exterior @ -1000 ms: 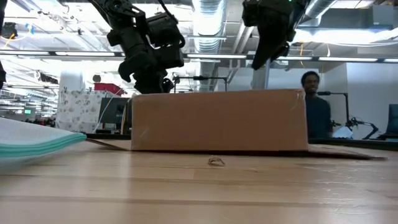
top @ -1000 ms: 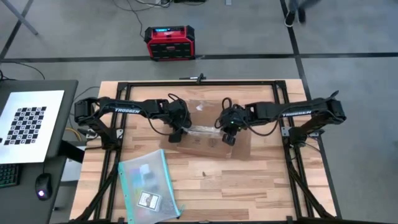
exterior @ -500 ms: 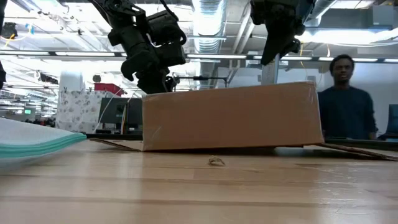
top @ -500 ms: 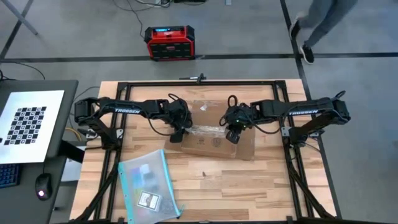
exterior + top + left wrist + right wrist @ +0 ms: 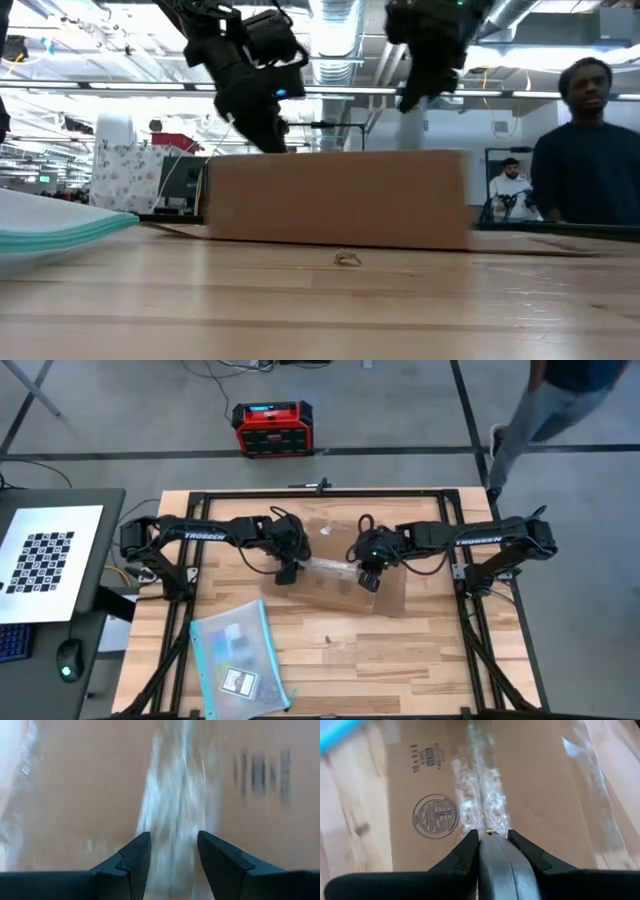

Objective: Unpack boxes
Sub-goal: Break down the cardboard box until it is fully flat

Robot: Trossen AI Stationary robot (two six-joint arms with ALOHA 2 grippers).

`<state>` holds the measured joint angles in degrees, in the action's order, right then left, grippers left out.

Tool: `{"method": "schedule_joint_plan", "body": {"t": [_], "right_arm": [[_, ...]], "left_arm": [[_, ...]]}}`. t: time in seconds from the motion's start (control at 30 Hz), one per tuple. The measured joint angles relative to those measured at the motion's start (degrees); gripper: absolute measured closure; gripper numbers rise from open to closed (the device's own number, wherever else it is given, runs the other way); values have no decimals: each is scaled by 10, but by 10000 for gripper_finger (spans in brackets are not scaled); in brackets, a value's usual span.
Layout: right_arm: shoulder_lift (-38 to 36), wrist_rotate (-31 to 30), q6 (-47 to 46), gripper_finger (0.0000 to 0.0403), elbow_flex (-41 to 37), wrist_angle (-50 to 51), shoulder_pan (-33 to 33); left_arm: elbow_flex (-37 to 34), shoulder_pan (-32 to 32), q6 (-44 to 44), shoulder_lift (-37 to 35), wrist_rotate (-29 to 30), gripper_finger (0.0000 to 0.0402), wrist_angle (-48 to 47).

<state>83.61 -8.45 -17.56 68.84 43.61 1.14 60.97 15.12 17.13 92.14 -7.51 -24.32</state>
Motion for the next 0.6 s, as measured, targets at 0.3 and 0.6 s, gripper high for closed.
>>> {"method": "schedule_joint_plan", "body": {"t": [0.3, 0.6], "right_arm": [[39, -1, 35, 332, 2, -112, 2], [37, -5, 35, 332, 2, -114, 5]], "left_arm": [[44, -2, -11, 0, -23, 253, 23], [43, -15, -5, 27, -96, 253, 97]]}}
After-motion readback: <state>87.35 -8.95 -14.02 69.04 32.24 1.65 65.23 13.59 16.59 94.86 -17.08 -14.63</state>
